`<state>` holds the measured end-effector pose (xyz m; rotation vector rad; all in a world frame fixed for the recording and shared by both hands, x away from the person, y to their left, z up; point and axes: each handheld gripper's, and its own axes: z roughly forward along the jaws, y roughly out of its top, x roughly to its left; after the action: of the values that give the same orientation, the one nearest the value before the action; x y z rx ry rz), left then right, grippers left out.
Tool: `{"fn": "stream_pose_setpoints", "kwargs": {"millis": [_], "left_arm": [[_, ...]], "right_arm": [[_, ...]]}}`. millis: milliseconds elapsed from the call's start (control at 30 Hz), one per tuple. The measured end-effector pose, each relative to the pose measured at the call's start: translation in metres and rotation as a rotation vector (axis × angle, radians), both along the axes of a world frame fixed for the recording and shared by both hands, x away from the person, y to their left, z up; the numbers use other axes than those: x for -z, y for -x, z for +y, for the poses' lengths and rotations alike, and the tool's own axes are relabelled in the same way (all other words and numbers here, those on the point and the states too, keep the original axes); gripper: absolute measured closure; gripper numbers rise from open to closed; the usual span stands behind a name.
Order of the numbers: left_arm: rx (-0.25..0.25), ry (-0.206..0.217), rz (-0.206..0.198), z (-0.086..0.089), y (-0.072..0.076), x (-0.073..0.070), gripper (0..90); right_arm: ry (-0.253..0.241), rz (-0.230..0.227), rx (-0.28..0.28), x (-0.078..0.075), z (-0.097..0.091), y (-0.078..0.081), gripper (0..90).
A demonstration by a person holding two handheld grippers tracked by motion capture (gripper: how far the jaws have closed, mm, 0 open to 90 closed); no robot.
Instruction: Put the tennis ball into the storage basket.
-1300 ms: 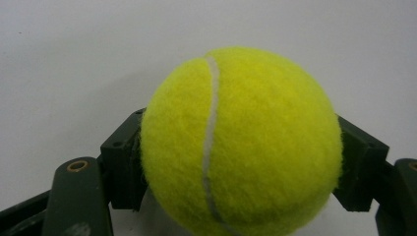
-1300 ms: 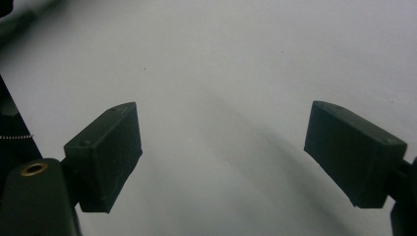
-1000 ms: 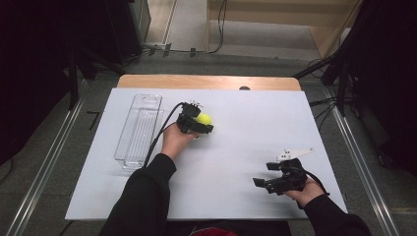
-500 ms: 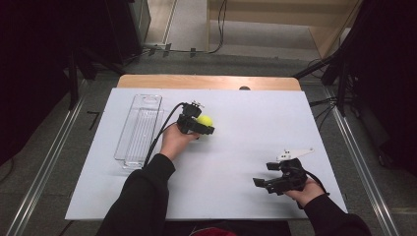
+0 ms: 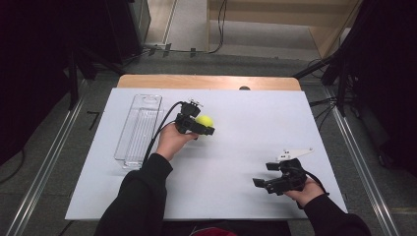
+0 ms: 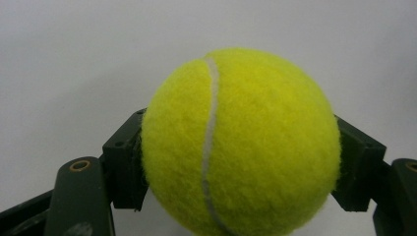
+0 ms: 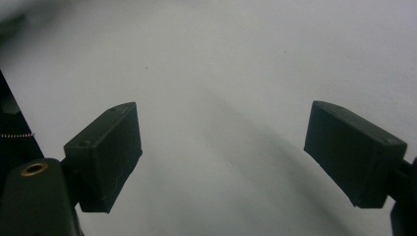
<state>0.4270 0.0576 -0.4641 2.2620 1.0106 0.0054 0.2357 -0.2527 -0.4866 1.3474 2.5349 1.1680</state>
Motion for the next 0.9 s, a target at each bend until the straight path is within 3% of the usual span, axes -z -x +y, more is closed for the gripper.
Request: {"fn": "stream_pose_setpoints", "kwargs": {"millis": [667,900], "left_arm": [[0.008,0.028,-0.001,0.009,0.004,-0.022,26.2],[0.02,0.038,0.027,0.015,0.005,-0.033,26.2]], "right_arm": [[-0.003,0.0,0.002,0.0,0.0,0.0,12.2],[-0.004,0.001,0.002,0.0,0.0,0.0,12.3]]}}
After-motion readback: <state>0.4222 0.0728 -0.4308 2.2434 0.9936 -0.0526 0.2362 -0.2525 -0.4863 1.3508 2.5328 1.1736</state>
